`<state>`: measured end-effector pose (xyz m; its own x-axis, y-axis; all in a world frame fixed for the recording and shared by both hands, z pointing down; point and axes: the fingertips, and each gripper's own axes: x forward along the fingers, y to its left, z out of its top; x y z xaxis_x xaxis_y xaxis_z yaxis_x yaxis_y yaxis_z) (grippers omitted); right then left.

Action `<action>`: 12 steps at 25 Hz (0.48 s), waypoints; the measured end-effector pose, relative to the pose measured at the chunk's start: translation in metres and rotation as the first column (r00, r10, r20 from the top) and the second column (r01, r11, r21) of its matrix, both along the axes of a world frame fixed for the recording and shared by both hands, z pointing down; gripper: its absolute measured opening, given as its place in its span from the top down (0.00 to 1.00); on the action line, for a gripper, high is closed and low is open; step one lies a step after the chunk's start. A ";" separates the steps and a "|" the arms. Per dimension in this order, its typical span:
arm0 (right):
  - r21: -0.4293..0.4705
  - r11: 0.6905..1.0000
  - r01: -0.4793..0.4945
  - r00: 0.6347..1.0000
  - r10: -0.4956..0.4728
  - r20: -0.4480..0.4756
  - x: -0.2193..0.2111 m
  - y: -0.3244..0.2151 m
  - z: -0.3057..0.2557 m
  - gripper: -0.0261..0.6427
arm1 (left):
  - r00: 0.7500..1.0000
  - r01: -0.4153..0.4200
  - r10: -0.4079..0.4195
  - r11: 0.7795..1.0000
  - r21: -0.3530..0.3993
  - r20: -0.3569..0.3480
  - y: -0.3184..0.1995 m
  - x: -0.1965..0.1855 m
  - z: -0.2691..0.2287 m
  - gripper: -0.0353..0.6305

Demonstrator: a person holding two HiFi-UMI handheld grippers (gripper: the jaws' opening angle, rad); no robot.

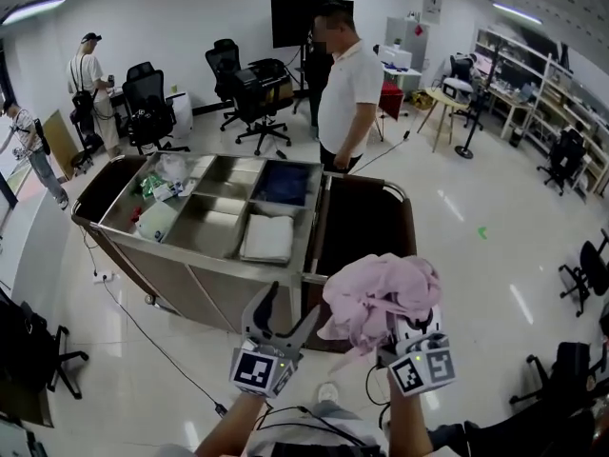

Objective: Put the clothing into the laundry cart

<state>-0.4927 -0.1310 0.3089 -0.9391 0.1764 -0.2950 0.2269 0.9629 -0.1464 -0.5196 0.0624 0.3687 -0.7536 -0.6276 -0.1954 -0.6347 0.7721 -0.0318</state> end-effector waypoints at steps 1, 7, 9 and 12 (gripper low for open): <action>-0.005 1.000 0.005 1.000 -0.005 0.010 -0.013 -0.006 -0.005 0.72 | 1.000 0.011 -0.011 1.000 -0.001 0.005 -0.003 -0.010 -0.001 0.45; -0.005 0.998 0.058 0.998 -0.058 0.015 -0.090 -0.032 -0.014 0.72 | 0.999 0.046 -0.046 0.999 -0.011 0.029 -0.030 -0.062 -0.009 0.45; -0.004 0.994 0.106 0.993 -0.106 -0.054 -0.116 -0.034 0.003 0.71 | 0.998 0.055 -0.055 0.998 -0.021 0.026 -0.040 -0.077 -0.008 0.45; 0.034 0.975 0.217 0.955 -0.205 -0.215 -0.151 -0.024 0.045 0.67 | 0.997 0.079 -0.078 0.996 -0.033 0.016 -0.051 -0.096 -0.006 0.45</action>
<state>-0.6442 -0.1547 0.3543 -0.9180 0.3883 -0.0804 0.3964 0.9043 -0.1585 -0.6153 0.0118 0.3630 -0.7979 -0.5731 -0.1868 -0.5715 0.8178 -0.0679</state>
